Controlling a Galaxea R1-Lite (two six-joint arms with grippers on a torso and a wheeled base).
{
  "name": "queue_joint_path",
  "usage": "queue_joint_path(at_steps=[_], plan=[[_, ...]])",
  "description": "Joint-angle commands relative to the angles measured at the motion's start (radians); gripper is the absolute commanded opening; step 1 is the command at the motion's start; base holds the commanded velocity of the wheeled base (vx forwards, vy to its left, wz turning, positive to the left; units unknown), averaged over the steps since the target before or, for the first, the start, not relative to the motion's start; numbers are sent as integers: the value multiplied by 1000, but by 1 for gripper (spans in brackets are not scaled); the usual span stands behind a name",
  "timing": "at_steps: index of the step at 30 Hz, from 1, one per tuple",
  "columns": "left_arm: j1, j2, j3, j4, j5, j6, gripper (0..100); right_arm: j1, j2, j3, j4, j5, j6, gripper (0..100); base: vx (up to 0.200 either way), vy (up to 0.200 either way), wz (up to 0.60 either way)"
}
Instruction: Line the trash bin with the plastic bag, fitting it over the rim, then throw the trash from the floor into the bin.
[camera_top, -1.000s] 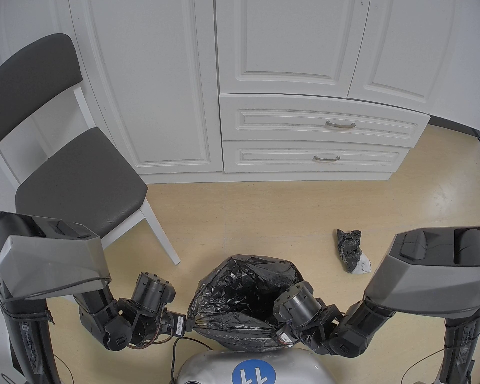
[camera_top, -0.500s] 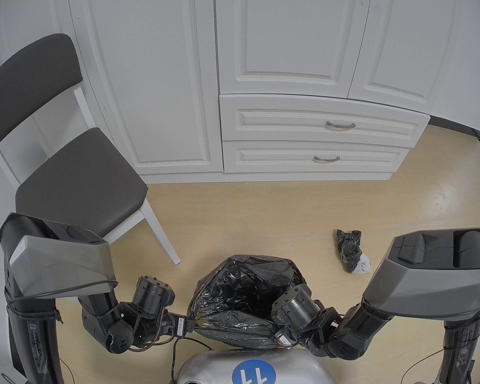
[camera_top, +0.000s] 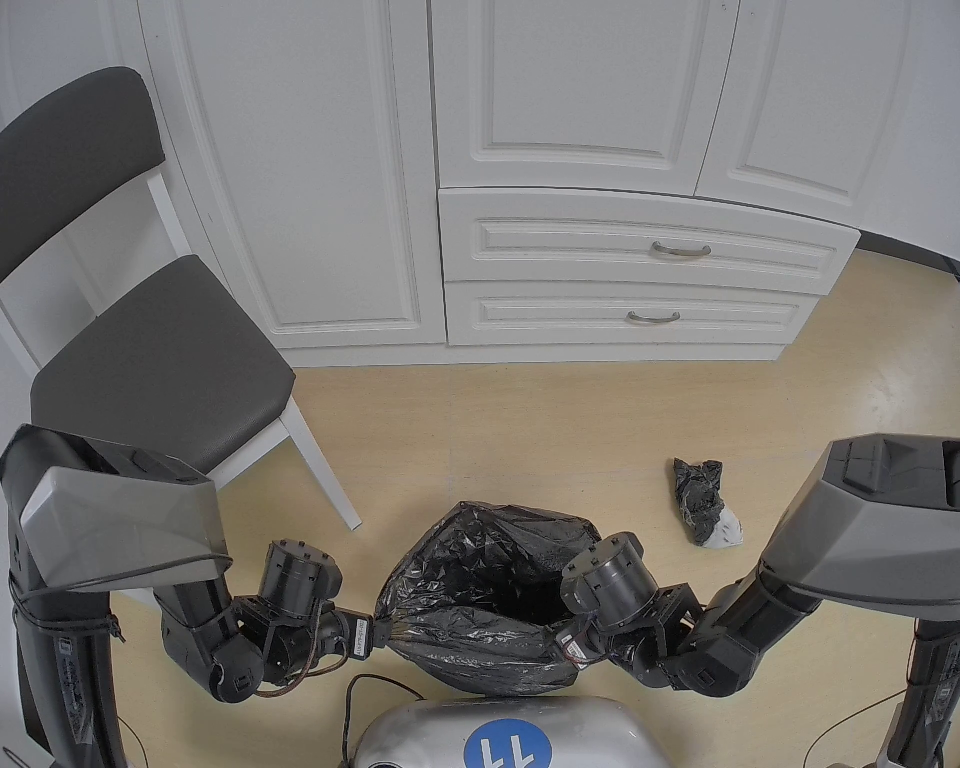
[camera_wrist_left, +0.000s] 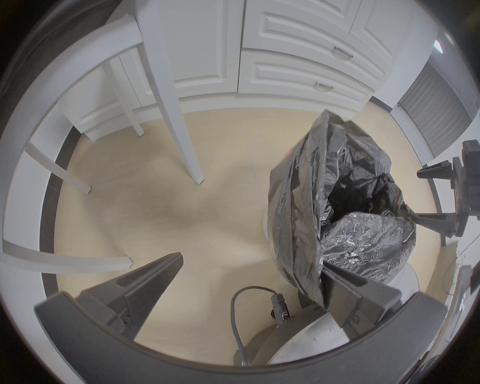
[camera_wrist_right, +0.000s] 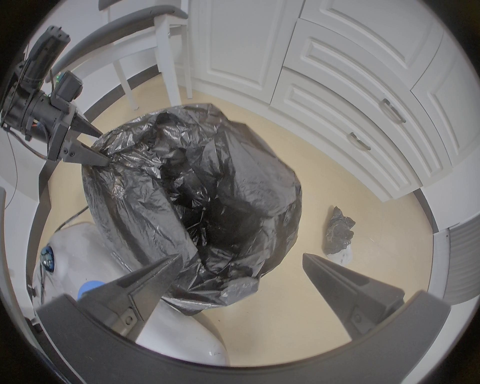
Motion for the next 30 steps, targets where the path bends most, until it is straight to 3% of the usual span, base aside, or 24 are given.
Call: queue_joint_path(at_steps=[1, 15, 21, 30], plan=[[14, -55, -20, 2, -2, 3, 100, -19, -13, -43, 1, 1, 0, 100, 0, 0, 0], [-14, -7, -173, 27, -31, 4, 100, -66, 104, -184, -2, 1, 35, 100, 0, 0, 0], [-25, 2, -274, 129, -31, 6, 100, -95, 110, -228, 0, 1, 48, 100, 0, 0, 0], [-2, 56, -440, 284, -31, 3, 100, -147, 113, -238, 1, 57, 49, 100, 0, 0, 0]])
